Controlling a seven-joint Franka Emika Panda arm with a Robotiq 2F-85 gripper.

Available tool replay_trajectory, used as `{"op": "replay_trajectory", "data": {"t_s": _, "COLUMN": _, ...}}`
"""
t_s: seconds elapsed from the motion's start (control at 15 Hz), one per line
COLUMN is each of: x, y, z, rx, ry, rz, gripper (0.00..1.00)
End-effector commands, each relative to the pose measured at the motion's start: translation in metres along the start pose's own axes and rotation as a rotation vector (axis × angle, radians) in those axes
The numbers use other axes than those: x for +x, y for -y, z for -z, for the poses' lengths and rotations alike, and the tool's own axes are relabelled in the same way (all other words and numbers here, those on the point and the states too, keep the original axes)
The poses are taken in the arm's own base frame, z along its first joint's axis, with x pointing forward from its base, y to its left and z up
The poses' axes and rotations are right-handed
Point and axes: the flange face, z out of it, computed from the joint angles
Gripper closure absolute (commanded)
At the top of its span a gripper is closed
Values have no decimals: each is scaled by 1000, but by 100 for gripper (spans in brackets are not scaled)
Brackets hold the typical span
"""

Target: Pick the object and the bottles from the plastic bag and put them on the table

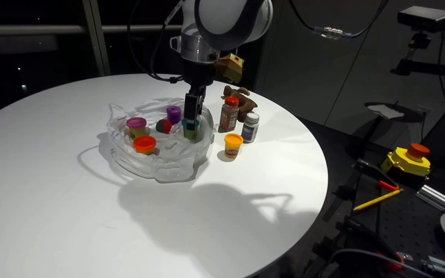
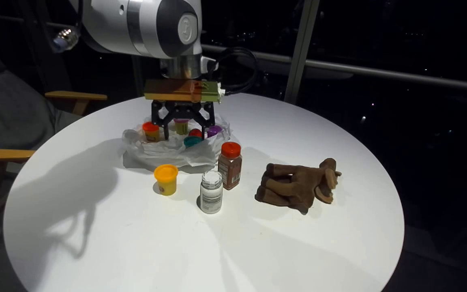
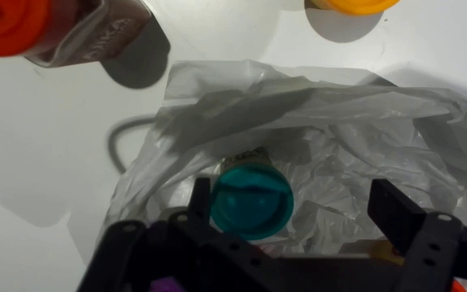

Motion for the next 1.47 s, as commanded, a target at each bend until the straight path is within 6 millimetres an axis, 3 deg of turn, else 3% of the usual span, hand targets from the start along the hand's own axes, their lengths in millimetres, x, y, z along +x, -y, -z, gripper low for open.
{"op": "replay_trajectory", "data": {"t_s": 0.0, "x": 12, "y": -10, "z": -9, "rx": -16, "ry": -13, "rz": 4, "gripper": 0}}
{"op": "replay_trajectory", "data": {"t_s": 0.33, "x": 19, "y": -19, "z": -20, "rx": -42, "ry": -24, "rz": 7, "gripper": 0}}
{"op": "replay_trajectory", "data": {"t_s": 0.4, "x": 21, "y": -21, "z": -22, "rx": -44, "ry": -26, "rz": 3, "gripper": 25}}
{"op": "replay_trajectory", "data": {"t_s": 0.47, "x": 22, "y": -21, "z": -22, "rx": -42, "ry": -25, "rz": 3, "gripper": 25}}
{"op": "replay_trajectory", "data": {"t_s": 0.67, "x": 23, "y": -20, "z": -19, "rx": -50, "ry": -24, "rz": 0, "gripper": 51}}
{"op": "replay_trajectory", "data": {"t_s": 0.87, "x": 24, "y": -15, "z": -1, "rx": -70, "ry": -41, "rz": -9, "gripper": 72}}
{"op": "replay_trajectory", "data": {"t_s": 1.2, "x": 26, "y": 14, "z": 51, "rx": -146, "ry": -105, "rz": -20, "gripper": 72}}
{"op": "replay_trajectory", "data": {"t_s": 1.4, "x": 9, "y": 46, "z": 72, "rx": -185, "ry": -112, "rz": -28, "gripper": 72}}
